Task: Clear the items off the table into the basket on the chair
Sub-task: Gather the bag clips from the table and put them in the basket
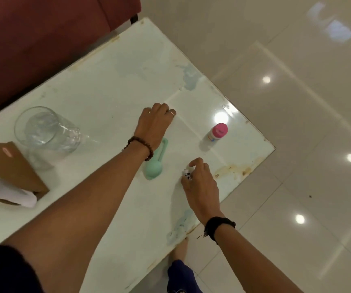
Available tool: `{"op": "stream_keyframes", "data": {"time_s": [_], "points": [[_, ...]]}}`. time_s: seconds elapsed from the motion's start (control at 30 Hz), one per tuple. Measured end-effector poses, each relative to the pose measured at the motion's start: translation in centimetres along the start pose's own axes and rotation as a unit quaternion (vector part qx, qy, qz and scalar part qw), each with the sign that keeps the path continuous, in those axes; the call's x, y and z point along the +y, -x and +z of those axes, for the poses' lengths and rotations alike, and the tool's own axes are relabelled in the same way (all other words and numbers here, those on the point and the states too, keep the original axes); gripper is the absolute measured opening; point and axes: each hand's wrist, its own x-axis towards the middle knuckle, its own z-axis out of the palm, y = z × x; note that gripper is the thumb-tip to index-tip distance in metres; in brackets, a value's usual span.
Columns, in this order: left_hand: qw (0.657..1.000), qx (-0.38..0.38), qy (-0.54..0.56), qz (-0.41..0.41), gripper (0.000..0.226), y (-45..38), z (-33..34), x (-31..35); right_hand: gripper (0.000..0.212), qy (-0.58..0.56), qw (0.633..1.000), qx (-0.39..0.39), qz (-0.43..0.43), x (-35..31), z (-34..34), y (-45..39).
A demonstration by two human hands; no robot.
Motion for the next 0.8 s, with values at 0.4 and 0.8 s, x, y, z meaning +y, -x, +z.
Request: {"op": "stream_keyframes", "data": {"time_s": [0.4, 0.8], "points": [[0.860, 0.076, 0.457, -0.213, 0.013, 15.3, -8.5, -4.6, 0.018, -0.310, 0.947, -0.085, -0.017, -7.6, 2.2, 5.3], [0.571, 0.219, 0.627, -0.482, 0.018, 48.9, -15.5, -18.9, 0.014, -0.297, 0.884, -0.353, -0.079, -24.6, 22.8, 23.8]]}}
